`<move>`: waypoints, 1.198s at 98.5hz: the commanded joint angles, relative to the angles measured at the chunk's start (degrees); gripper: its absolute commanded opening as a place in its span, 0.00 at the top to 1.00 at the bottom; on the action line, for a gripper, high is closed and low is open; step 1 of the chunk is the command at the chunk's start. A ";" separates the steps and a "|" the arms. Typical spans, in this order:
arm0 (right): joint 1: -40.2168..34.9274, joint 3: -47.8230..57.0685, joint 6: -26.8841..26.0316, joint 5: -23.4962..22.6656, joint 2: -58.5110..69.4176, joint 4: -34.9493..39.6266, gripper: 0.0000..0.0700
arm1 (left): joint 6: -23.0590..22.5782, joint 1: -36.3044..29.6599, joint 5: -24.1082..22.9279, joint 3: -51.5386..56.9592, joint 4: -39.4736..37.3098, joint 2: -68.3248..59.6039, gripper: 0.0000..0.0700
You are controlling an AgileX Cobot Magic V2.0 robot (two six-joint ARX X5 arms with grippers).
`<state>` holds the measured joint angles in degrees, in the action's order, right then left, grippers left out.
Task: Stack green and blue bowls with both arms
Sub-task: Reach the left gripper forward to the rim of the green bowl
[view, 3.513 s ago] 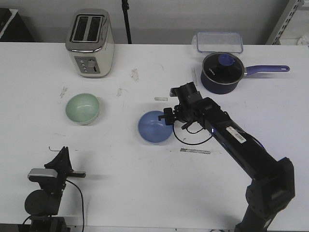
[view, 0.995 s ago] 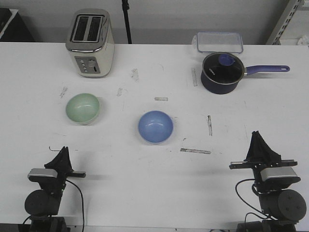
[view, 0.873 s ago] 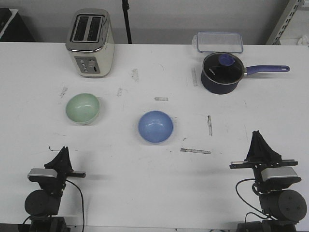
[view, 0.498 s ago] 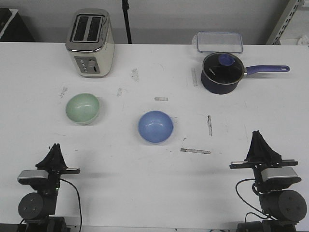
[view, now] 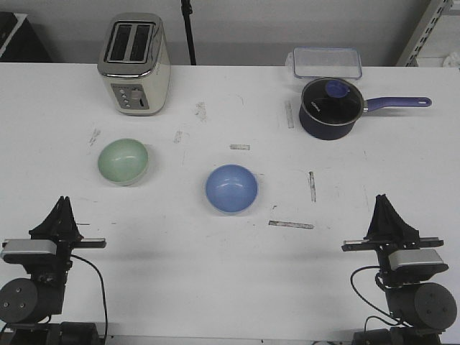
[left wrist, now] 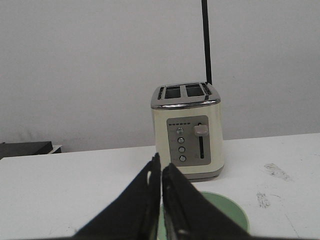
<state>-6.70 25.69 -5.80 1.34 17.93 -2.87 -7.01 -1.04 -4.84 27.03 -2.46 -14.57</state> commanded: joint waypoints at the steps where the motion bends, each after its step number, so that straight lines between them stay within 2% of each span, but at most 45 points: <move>1: -0.02 0.20 -0.15 0.15 0.00 -0.94 0.98 | -0.85 -0.09 -0.31 2.95 1.20 -3.61 1.00; 11: -0.02 0.20 -0.15 0.15 0.00 -0.94 0.98 | -0.61 -0.09 -0.31 6.97 4.37 -9.42 1.00; 25: -0.02 0.20 -0.15 0.15 0.00 -0.96 0.98 | 2.67 -0.04 -0.31 11.93 8.11 -17.92 1.00; 50: -0.02 0.20 -0.15 0.15 0.00 -0.96 0.98 | 11.74 0.04 0.13 22.36 19.76 -32.00 1.00; 83: -0.02 0.20 -0.15 0.15 0.00 -0.94 0.98 | 12.70 2.03 0.13 36.54 36.57 -48.19 1.00; 98: -0.02 0.20 -0.15 0.15 0.00 -0.96 0.98 | 12.76 3.85 0.13 41.55 40.63 -54.01 1.00; 105: -0.02 0.20 -0.15 0.15 0.00 -0.96 0.98 | 14.45 5.05 0.20 44.63 42.27 -56.87 1.00; 118: -0.02 0.20 -0.15 0.15 0.00 -0.96 0.98 | 17.46 6.95 4.72 50.86 45.00 -61.72 1.00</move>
<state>-6.70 25.69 -5.80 1.34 17.93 -3.07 7.75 5.39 -2.79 74.35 41.89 -74.19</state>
